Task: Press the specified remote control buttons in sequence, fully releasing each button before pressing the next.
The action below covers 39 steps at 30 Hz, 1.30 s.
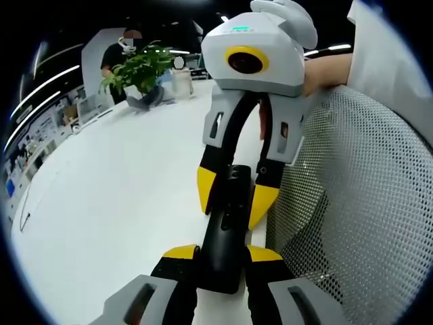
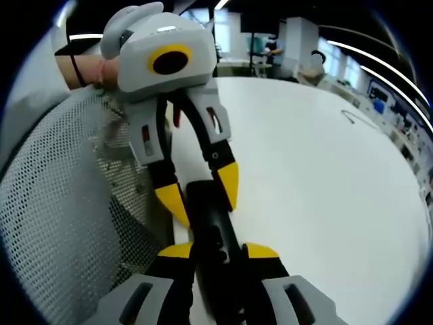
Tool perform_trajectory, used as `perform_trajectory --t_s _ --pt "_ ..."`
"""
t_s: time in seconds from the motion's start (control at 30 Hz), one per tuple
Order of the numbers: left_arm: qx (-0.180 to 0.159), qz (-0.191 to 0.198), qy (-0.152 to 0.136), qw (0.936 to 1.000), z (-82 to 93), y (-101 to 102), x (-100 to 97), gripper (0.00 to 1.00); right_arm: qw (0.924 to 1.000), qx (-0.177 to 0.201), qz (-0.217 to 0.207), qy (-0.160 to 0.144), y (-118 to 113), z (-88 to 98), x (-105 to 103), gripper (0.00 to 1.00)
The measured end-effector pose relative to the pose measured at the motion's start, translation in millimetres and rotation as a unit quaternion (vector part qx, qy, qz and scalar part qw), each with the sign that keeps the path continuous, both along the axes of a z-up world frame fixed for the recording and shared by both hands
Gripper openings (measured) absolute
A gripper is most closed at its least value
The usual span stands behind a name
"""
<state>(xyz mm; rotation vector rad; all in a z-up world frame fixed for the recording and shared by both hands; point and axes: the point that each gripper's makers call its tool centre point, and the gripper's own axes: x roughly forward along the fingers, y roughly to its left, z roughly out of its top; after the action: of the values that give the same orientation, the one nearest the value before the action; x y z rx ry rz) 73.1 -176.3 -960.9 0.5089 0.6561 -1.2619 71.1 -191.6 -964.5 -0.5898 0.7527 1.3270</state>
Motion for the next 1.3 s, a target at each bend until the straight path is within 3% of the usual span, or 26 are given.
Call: perform_trajectory --t_s 0.97,1.3 --pt "0.002 0.003 0.001 1.0000 0.6 -1.1 1.1 0.26 0.9999 -0.012 0.010 -0.008 -0.1 0.4 -0.2 0.23" --pt "0.012 0.012 0.020 0.9997 1.8 2.4 1.6 0.30 0.9999 -0.012 0.008 -0.007 1.2 0.7 0.7 0.23"
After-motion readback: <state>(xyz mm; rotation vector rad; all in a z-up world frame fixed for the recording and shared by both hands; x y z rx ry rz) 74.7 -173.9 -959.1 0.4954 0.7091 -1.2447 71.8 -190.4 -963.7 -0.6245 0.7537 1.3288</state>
